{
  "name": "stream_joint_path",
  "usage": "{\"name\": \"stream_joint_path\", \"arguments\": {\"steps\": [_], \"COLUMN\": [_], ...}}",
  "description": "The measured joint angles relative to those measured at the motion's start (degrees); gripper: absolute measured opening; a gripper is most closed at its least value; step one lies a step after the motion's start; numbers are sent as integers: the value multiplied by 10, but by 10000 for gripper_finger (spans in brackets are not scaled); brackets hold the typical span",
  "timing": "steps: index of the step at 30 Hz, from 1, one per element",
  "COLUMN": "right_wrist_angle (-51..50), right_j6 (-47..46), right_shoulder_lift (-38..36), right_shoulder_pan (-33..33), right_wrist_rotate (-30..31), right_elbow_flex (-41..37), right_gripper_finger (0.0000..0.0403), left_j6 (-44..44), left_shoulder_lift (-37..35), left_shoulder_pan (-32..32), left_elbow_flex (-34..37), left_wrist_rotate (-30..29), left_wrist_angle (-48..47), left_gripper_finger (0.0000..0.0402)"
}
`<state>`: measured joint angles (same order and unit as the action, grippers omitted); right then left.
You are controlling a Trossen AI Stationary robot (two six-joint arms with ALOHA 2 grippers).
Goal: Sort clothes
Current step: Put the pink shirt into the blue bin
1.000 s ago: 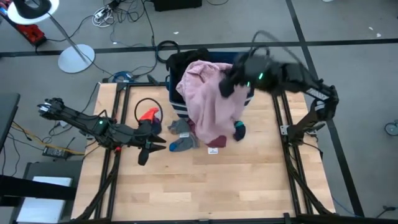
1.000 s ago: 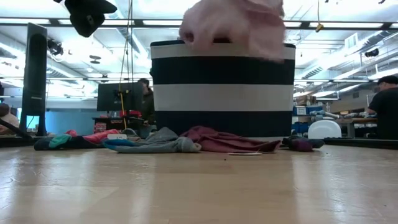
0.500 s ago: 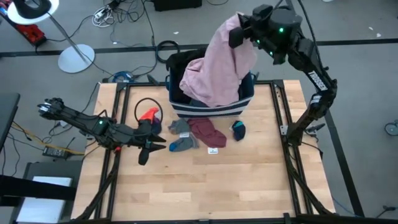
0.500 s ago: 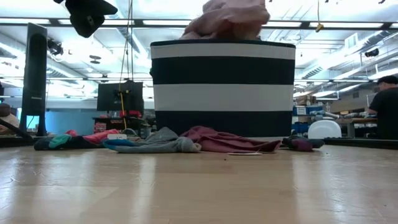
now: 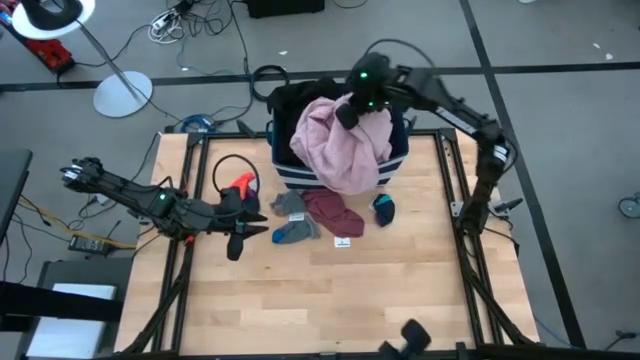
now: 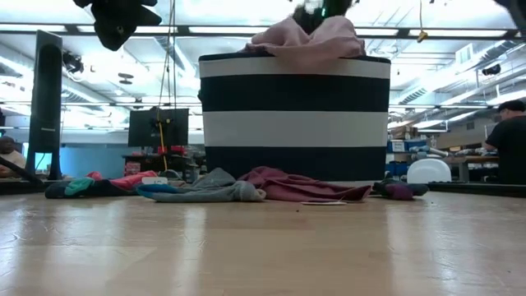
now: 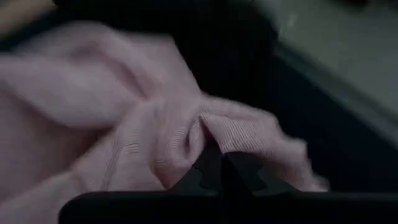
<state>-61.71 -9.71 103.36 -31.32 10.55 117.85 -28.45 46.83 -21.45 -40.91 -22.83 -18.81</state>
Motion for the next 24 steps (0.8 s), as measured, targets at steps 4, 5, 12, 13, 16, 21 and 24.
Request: {"name": "stream_joint_path", "arguments": {"steps": [4, 5, 12, 13, 16, 21, 24], "right_wrist_angle": [-30, -37, -65, -70, -77, -75, -68], "right_j6": [-9, -11, -11, -10, -9, -10, -7], "right_shoulder_lift": [42, 52, 128, 138, 165, 189, 189], "right_shoulder_pan": [-30, -36, -75, -78, -82, -82, -82], "right_wrist_rotate": [-46, -60, -141, -146, -151, -152, -155], "right_elbow_flex": [-22, -28, -77, -82, -94, -99, -100], "right_gripper_finger": [0, 0, 0, 0, 0, 2, 11], "left_j6": [-7, -7, -19, -19, -19, -22, -22], "left_shoulder_lift": [0, 0, 0, 0, 0, 0, 0], "left_shoulder_pan": [0, 0, 0, 0, 0, 0, 0], "left_elbow_flex": [0, 0, 0, 0, 0, 0, 0], "left_wrist_rotate": [0, 0, 1, 2, 2, 2, 3], "left_wrist_angle": [0, 0, 0, 0, -2, -4, -4], "left_gripper_finger": [133, 133, 133, 133, 133, 133, 133]}}
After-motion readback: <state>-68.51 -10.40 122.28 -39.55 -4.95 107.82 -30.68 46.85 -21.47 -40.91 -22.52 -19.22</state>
